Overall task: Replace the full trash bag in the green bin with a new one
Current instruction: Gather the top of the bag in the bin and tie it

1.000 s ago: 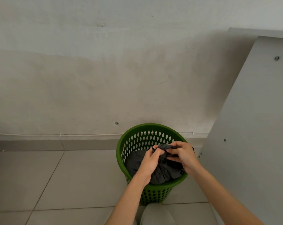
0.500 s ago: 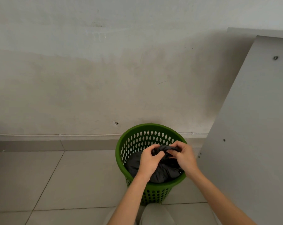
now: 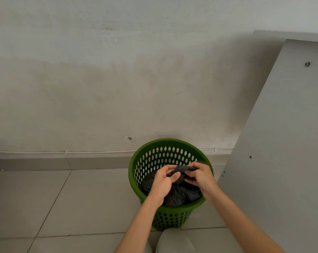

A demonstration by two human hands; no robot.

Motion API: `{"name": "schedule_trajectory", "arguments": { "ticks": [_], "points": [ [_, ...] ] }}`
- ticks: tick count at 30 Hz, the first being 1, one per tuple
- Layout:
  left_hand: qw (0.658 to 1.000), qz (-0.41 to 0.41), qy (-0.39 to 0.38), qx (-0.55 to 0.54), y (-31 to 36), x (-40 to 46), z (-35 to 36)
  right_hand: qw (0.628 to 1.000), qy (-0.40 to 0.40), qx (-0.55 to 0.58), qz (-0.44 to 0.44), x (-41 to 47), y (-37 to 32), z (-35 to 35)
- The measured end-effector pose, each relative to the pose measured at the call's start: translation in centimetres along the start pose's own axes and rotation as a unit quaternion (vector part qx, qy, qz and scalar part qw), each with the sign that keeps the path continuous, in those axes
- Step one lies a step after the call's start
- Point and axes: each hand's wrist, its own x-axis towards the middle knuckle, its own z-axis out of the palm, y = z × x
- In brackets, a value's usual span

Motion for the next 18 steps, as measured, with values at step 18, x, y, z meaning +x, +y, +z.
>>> {"name": "schedule_trajectory", "arguments": {
  "ticks": [18],
  "points": [
    [0.976, 0.123, 0.037, 0.175, -0.2, -0.3, -0.1, 0.958, -0.14, -0.233, -0.091, 0.2, -1.0, -1.9]
  ]
}}
